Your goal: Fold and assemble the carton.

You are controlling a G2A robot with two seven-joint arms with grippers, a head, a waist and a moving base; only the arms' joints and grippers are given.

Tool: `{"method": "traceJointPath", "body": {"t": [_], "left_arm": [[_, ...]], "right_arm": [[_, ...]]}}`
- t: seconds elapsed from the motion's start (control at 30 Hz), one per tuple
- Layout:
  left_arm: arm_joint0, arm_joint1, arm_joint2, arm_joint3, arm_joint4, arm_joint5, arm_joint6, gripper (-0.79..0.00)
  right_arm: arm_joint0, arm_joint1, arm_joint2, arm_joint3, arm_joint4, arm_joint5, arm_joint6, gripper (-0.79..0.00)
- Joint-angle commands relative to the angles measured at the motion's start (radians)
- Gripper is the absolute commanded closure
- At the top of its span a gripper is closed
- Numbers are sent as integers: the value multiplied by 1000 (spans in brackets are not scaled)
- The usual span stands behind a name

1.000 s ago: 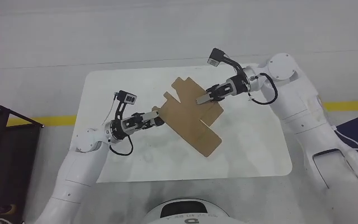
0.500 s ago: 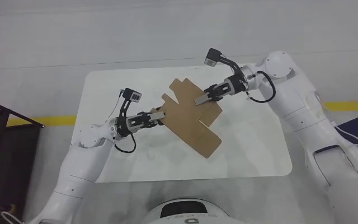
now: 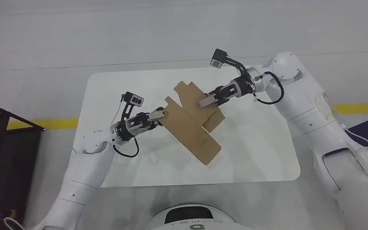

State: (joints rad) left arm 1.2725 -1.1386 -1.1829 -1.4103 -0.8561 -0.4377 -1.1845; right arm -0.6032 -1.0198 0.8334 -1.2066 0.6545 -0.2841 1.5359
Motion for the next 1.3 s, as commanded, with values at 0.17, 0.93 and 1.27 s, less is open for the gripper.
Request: {"method": "traceJointPath", "body": {"t": [0.17,0.93,1.27], "left_arm": [[22,-9,2,18,-125,43,4,0],[3,-40,-19,57,-318,115,-19,0],[3,-49,-30,66,-316,119,-22,0]], "right_arm": [[-11,5,22,7,32,2,0,-397],[-100,46,86,-62,-64,0,-2,-573],[-119,47,96,-126,-118,-4,-58,-302]]}}
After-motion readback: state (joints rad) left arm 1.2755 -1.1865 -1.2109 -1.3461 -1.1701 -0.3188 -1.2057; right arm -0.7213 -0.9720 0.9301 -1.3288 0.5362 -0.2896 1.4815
